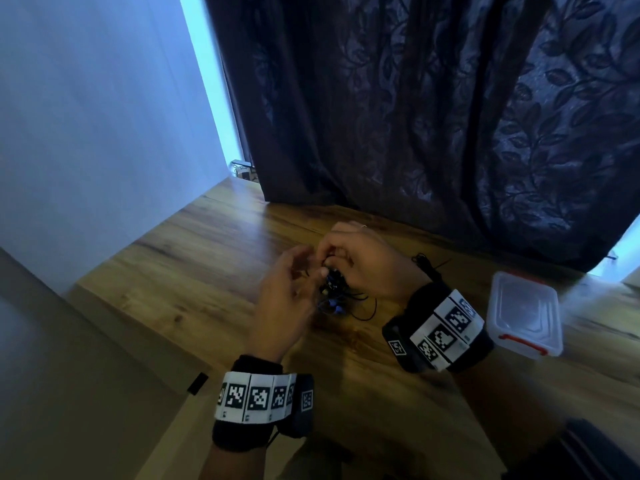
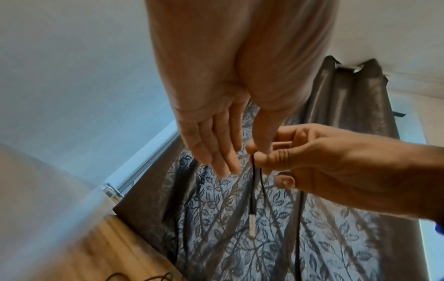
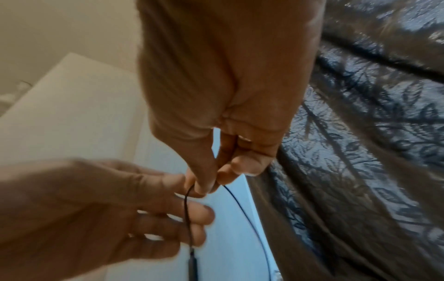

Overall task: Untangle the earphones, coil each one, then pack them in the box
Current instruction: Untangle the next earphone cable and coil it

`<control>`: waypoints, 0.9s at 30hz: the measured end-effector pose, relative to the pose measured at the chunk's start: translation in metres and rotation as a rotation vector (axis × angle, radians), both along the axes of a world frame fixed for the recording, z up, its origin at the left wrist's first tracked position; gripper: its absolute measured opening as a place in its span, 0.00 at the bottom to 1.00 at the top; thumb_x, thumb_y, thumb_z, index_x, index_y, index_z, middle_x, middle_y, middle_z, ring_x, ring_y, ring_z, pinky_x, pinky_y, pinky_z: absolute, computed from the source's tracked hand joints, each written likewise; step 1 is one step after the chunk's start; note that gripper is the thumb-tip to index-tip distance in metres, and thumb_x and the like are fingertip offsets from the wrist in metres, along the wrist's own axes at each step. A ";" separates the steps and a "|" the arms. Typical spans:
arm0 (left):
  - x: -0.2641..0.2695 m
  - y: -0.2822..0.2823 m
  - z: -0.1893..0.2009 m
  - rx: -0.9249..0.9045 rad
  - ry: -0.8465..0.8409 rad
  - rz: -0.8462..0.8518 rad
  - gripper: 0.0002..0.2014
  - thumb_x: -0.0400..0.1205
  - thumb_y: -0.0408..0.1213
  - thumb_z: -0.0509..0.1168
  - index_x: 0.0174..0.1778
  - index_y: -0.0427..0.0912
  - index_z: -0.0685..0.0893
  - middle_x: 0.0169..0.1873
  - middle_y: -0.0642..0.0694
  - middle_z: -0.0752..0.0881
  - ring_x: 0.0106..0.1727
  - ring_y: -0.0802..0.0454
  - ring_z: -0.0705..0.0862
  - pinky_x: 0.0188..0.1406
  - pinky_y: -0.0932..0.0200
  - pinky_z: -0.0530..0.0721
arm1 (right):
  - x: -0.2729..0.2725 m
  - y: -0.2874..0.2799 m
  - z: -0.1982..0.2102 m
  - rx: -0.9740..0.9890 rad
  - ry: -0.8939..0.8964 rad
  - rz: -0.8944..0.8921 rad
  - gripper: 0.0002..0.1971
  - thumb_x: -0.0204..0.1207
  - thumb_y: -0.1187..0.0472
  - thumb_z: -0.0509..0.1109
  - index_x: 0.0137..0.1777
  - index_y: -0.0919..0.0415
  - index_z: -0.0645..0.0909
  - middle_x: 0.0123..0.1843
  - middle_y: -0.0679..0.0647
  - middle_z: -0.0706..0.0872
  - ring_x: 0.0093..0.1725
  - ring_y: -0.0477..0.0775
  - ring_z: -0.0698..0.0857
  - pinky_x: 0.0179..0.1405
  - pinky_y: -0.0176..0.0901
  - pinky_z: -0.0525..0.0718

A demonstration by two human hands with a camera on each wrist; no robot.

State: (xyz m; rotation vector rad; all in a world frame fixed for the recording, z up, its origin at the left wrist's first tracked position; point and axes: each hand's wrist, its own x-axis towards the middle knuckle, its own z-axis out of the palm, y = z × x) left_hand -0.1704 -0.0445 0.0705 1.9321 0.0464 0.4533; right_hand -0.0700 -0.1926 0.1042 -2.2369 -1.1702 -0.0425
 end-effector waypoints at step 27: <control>-0.014 0.012 0.022 -0.769 -0.135 -0.232 0.15 0.86 0.24 0.56 0.68 0.30 0.79 0.45 0.38 0.90 0.45 0.47 0.90 0.45 0.60 0.89 | -0.066 0.014 -0.005 0.078 0.310 -0.039 0.09 0.89 0.61 0.59 0.53 0.57 0.81 0.40 0.53 0.90 0.35 0.48 0.88 0.40 0.46 0.89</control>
